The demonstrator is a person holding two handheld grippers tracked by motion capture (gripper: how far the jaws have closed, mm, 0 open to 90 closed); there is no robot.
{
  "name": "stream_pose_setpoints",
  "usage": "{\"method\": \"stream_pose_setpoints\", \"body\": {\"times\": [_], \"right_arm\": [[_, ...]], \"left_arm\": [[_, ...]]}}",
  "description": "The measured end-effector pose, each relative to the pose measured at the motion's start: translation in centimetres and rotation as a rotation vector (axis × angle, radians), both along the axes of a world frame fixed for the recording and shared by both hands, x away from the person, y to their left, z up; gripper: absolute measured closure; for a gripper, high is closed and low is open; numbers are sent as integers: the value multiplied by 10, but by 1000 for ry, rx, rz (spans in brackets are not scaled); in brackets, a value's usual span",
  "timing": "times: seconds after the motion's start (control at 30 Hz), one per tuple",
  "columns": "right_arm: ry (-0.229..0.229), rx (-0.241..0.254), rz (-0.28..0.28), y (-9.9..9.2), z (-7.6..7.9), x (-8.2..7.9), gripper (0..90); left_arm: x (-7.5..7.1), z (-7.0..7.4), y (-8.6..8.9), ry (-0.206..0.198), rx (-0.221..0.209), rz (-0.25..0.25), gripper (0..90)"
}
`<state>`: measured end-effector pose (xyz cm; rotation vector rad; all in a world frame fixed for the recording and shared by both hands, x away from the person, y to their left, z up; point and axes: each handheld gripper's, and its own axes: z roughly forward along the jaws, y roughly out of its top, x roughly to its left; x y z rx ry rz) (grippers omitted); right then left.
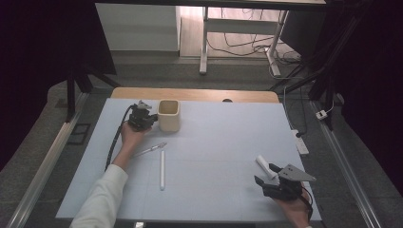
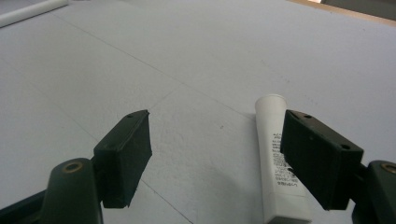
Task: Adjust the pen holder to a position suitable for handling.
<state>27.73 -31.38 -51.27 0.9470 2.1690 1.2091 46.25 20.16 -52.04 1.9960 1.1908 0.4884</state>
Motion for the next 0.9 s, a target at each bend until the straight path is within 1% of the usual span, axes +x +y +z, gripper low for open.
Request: {"method": "stream_pose_setpoints", "body": {"times": [0.27,0.33,0.43,0.57,0.63,0.77,0.87,0.9], "right_arm": [[3,-2,-1,0,-1,0,245],[3,-2,-2,1,-1,0,245],[4,-3,-1,1,-1,0,245],[5,1,1,2,0,-1,245],[5,3,0,1,0,-1,245],[3,9,3,1,1,-1,245],[-2,10,7,1,2,-1,245],[-2,10,6,1,2,-1,245]], "left_arm": [[2,0,-8,-3,-5,-18,891],[3,0,-12,-1,-6,-31,891],[3,0,-17,1,-7,-37,891],[3,0,-22,12,14,-54,891],[3,1,-23,16,14,-55,891],[5,2,-26,20,27,-49,890],[9,4,-34,31,33,-46,891],[9,4,-34,31,33,-46,891]]}}
